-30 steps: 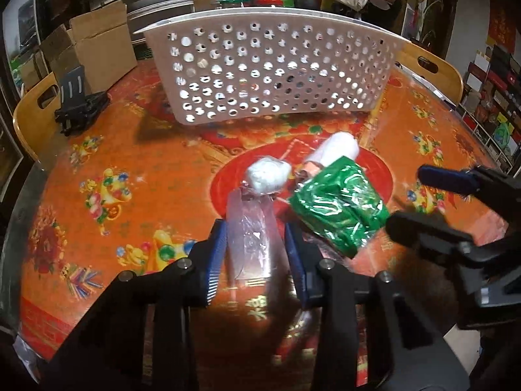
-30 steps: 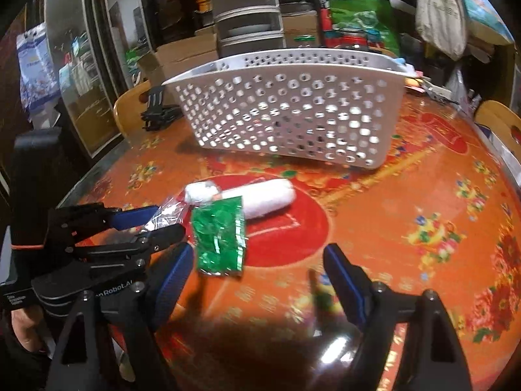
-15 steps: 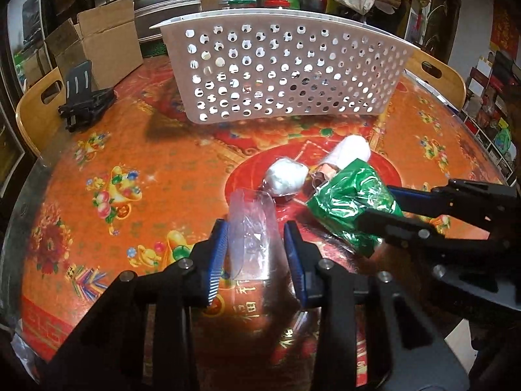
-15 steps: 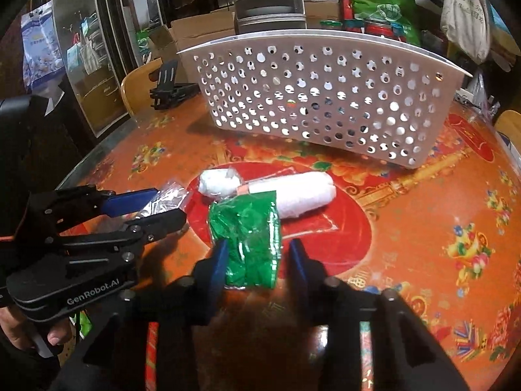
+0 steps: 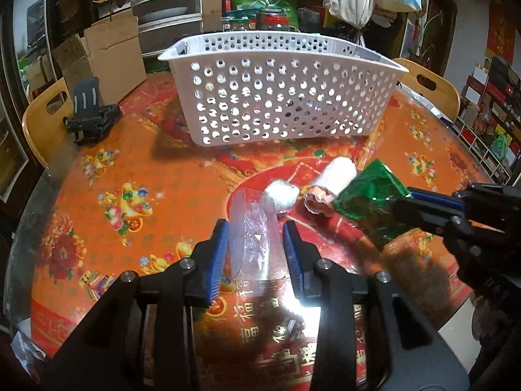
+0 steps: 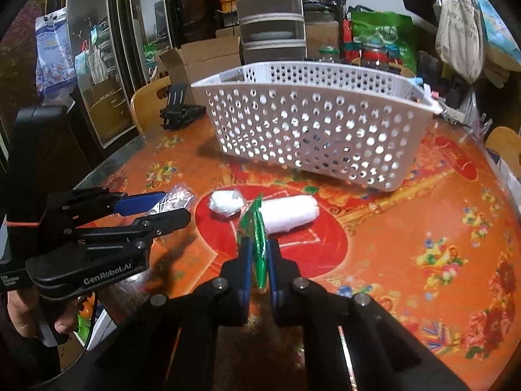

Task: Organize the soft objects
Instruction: 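Grasp the clear plastic bag with the left tool while the right tool grasps the green packet, then carry the clear bag with the left tool over the basket while the right tool carries the green packet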

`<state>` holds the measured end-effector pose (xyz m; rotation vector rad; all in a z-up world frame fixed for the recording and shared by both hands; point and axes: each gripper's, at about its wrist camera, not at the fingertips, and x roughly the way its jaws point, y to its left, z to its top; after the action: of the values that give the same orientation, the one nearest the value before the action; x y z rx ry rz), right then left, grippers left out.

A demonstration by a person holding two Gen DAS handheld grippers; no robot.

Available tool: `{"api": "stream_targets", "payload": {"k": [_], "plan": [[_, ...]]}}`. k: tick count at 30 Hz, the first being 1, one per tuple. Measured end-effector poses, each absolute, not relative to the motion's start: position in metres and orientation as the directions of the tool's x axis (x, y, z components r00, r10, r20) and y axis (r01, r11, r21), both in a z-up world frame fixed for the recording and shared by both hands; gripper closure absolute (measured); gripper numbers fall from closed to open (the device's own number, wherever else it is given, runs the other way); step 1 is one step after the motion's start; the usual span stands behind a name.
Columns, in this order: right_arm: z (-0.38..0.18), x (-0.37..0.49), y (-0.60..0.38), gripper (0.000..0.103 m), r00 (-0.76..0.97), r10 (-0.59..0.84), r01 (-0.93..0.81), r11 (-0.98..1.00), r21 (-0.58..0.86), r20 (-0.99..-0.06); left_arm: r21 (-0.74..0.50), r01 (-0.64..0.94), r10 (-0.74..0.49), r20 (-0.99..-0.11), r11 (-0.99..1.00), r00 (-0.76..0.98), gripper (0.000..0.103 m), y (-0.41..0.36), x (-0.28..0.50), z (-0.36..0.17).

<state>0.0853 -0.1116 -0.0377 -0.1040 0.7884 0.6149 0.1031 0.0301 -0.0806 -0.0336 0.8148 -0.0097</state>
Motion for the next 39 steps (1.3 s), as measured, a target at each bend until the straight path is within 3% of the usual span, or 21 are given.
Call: {"api": "stream_targets", "payload": {"k": [21,39], "plan": [[0.037,0.093,-0.130,0.097,0.642,0.435,-0.542,0.840,0.027,-0.631,-0.021,0.012,-0.023,-0.674,1.000,0.738,0.072,0.043,0.106,0.010],[0.109,0.152,-0.134,0.097,0.713,0.366,-0.482,0.875,-0.039,-0.598,-0.028,-0.005,-0.015,-0.678,1.000,0.735,0.072,0.053,0.174,0.094]]}}
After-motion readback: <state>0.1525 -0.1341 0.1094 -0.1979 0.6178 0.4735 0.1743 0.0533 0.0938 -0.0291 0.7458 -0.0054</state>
